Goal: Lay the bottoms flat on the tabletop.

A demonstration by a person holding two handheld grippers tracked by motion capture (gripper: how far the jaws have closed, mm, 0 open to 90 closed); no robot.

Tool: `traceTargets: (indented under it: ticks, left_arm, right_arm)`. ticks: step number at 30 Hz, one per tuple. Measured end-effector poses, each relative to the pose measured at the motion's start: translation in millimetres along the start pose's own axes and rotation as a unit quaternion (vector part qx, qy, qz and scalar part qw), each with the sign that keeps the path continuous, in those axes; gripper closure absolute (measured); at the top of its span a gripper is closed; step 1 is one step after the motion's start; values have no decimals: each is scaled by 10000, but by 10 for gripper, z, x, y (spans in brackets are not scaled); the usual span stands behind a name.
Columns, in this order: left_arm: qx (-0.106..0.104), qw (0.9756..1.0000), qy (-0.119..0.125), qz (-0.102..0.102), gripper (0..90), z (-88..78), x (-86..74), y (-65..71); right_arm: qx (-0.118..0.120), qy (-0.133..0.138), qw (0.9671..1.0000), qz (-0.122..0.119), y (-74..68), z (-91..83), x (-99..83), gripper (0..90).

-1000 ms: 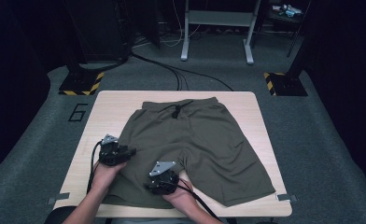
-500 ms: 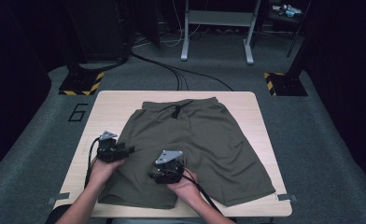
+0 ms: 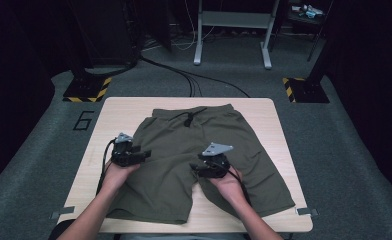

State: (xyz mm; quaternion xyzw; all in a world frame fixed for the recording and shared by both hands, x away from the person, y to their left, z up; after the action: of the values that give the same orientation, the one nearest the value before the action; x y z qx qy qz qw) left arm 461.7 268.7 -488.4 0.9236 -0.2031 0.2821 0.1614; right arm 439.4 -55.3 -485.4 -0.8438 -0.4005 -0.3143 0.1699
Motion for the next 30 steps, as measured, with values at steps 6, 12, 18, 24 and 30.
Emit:
traceTargets:
  ticks: [6,12,18,24,30]
  left_arm:
    - [-58,9997,-54,243,385,128,-96,159]
    - [-205,9995,-98,228,346,131,-285,261]
    - [-179,9995,-165,223,339,126,-503,361]
    - [66,9990,-213,392,318,115,-761,509]
    - [364,9974,-232,579,298,78,-861,573]
  right_arm:
    - [-300,-148,9975,623,459,-97,-244,462]
    - [-403,-247,9941,981,471,-47,-559,436]
    - [-715,-346,9914,1041,348,-22,-663,394]
    - [-1080,-588,9876,971,171,-44,-758,354]
    - [-1041,-606,9867,1088,49,-99,-835,352]
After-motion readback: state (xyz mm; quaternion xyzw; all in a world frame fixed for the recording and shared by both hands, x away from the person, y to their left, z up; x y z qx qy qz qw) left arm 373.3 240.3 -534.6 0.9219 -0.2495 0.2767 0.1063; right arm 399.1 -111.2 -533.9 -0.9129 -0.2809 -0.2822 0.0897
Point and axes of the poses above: each handheld gripper's, and its own axes: z roughly forward along the jaws, x roughly out of its top, y roughly to its right, the point moved 1 cm from there along z, roughly forward along the jaws, and after that the axes turned 15 degrees about -y, right-handed, at the moved point
